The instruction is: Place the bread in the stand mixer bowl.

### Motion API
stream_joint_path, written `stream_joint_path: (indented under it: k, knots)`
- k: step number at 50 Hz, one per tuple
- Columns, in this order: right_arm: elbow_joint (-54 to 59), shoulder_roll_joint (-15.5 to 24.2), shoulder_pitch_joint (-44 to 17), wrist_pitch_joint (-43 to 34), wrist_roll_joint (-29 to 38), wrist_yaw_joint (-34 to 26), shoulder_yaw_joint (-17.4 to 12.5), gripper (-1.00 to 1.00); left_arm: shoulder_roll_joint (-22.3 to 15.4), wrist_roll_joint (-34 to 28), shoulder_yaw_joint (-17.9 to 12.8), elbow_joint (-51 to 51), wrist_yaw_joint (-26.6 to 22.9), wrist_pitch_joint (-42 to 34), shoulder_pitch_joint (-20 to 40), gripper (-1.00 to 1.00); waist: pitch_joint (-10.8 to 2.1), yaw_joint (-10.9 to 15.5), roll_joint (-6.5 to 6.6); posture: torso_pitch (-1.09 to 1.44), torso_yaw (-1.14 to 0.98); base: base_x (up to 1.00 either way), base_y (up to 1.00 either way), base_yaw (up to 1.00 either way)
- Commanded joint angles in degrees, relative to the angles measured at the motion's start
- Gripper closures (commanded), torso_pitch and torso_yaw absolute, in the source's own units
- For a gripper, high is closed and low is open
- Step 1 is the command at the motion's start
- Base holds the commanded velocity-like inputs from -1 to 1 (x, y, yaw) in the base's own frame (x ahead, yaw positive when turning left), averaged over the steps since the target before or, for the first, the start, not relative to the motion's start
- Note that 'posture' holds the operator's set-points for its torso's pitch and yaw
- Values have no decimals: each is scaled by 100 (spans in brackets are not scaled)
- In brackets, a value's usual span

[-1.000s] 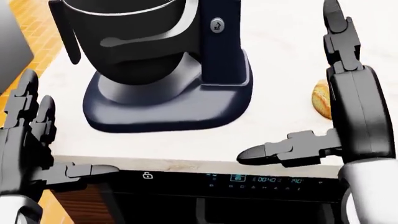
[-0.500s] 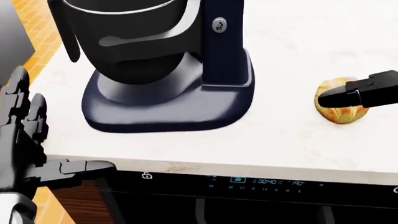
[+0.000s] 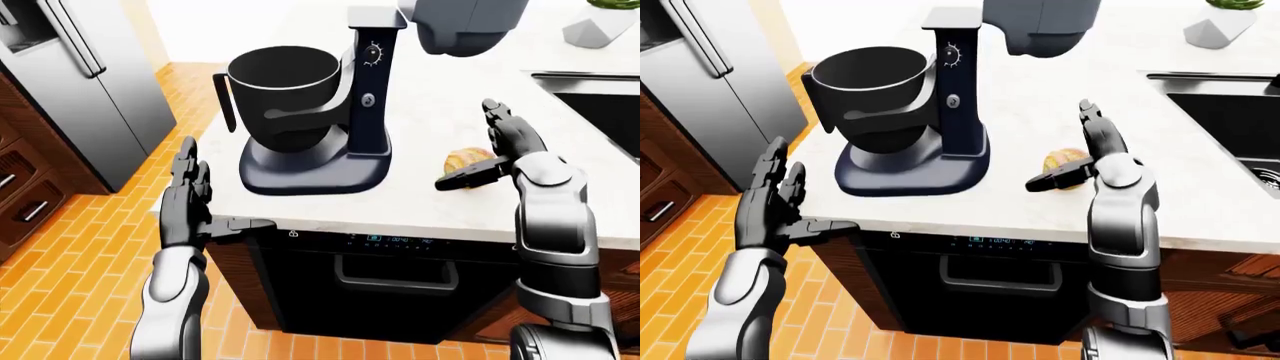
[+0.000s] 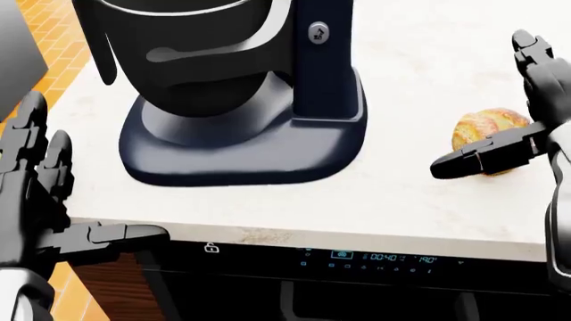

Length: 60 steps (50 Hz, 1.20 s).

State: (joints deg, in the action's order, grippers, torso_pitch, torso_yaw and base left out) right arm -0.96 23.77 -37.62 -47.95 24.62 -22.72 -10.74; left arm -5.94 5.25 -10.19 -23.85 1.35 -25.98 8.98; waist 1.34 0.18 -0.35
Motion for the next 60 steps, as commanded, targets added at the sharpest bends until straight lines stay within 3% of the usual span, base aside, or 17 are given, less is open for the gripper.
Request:
stream_joint_path:
  k: [1, 15, 29, 32, 43, 49, 53, 60]
  knots:
    - [-97, 82, -227, 181, 49, 31, -29, -100, -30, -1, -14, -211, 4, 205, 108, -100, -135, 1, -15, 0, 0, 0, 0, 0]
    - [170, 23, 39, 170, 45, 11, -74, -100, 10, -19, 18, -307, 11, 182, 33, -100, -152, 16, -43, 0, 0, 0, 0, 0]
    - [318, 41, 208, -350, 125, -65, -75, -100, 20, -2, 13, -343, -4, 200, 9, -100, -176, 30, -67, 0, 0, 0, 0, 0]
    - [292, 12, 234, -479, 135, -115, -48, 100, 16, 9, 0, -352, -1, 197, 13, -100, -181, 40, -79, 0, 0, 0, 0, 0]
    - [50, -35, 472, -679, 268, -395, -8, 100, 12, 56, -15, -361, 8, 229, 7, -100, -222, 34, -138, 0, 0, 0, 0, 0]
    - [-363, -38, 409, -292, 284, -365, -48, 100, 3, 72, -28, -359, 19, 230, 12, -100, -222, 35, -135, 0, 0, 0, 0, 0]
    - [-705, 54, 270, -77, 208, -332, -181, 100, 6, 79, -29, -401, 26, 211, -2, -100, -197, 29, -109, 0, 0, 0, 0, 0]
    - [-1224, 129, -64, -326, 312, -528, -67, 100, 8, 89, -33, -493, 23, 157, -29, -100, -134, 26, -39, 0, 0, 0, 0, 0]
